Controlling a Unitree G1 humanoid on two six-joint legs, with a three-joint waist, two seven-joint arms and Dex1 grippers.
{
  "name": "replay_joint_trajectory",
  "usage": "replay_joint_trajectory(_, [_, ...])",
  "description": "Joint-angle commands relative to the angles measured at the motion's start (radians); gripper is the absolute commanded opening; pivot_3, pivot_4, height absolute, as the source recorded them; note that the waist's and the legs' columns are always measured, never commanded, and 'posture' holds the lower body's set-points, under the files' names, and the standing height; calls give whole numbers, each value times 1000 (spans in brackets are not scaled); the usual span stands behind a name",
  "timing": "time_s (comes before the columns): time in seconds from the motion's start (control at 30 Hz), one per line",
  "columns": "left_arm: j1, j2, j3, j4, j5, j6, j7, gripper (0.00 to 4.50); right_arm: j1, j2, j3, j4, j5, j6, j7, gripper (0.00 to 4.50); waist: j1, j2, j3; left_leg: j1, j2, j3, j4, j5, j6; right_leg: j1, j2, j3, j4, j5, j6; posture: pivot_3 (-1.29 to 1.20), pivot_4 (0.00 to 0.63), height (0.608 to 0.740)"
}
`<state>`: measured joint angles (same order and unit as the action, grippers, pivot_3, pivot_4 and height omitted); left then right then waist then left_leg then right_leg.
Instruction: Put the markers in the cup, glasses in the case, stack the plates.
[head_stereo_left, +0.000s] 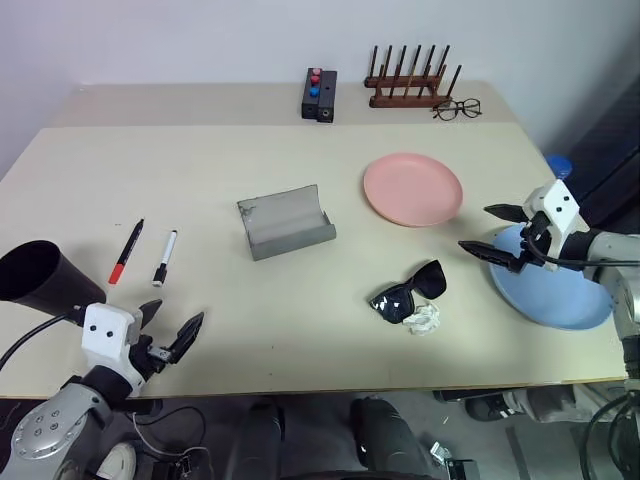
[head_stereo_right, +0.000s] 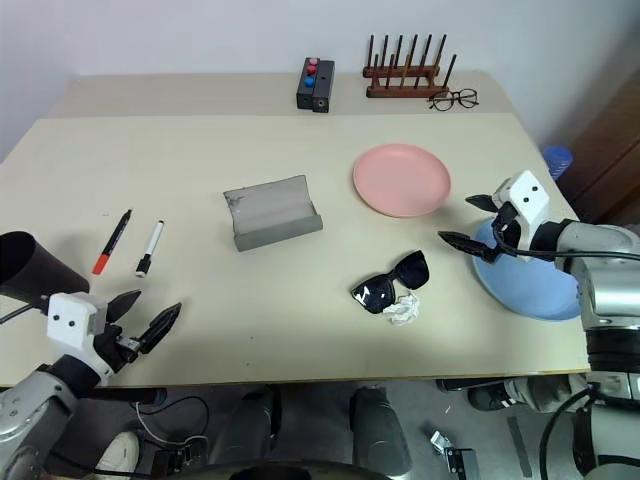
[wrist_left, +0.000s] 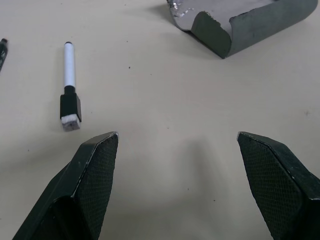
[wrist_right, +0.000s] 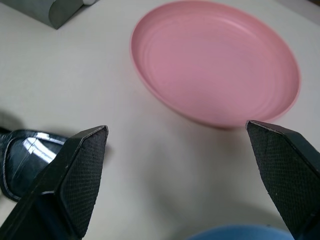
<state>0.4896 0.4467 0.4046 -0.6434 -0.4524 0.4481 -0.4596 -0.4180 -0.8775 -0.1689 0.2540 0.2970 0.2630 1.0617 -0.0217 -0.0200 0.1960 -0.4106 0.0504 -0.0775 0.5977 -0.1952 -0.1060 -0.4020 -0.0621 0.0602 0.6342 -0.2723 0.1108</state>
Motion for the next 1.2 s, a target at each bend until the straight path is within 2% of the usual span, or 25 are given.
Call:
replay_joint_trajectory(0.03, [4,-7,-9,-46,10,-5,19,3903,-29,-24,-10,18,-7,-31,17,4500,1,0,0,0,0,0,0,0,0,0,0,0,0,0,0,0,150,740])
replay_joint_trajectory(0.3, [0,-14,-24,-59,15,0,46,3903,-55,-20,0,38,-20,-42,28,4500,1,0,0,0,0,0,0,0,0,0,0,0,0,0,0,0,150,740])
replay_joint_trajectory(0.5, [-64,5,-22,-73,11,79,103,3903,-88,0,16,59,-29,-62,23,4500,1,0,0,1,0,0,0,0,0,1,0,0,0,0,0,0,150,740])
replay_joint_trajectory(0.63, [-132,21,-17,-72,-13,140,125,3903,-100,21,12,0,-9,-39,4,4500,1,0,0,1,0,0,0,0,0,1,0,0,0,0,0,0,150,740])
replay_joint_trajectory(0.73, [-200,38,9,-44,-33,182,134,3903,-85,36,14,-64,-2,-14,-15,4500,2,0,0,1,0,0,0,0,0,1,0,0,1,1,1,0,150,740])
replay_joint_trajectory(0.8, [-292,49,-5,-25,-29,270,195,3903,-70,49,8,-96,9,-14,-21,4500,4,0,0,1,0,0,0,0,0,1,0,0,1,1,2,0,150,740])
replay_joint_trajectory(1.0, [-552,61,-97,22,16,504,331,3903,-4,106,16,-229,40,22,-68,4500,5,0,0,1,0,-1,2,0,0,4,1,0,0,3,6,0,150,740])
replay_joint_trajectory(1.07, [-642,35,-83,61,26,609,397,4446,11,123,13,-264,51,35,-83,4500,3,0,0,1,0,-2,2,0,0,4,1,0,0,4,8,0,150,740])
replay_joint_trajectory(1.2, [-775,26,-45,168,64,749,476,4476,36,161,28,-342,76,64,-113,4500,-4,0,0,2,0,-2,2,0,0,4,2,0,1,5,9,0,150,740])
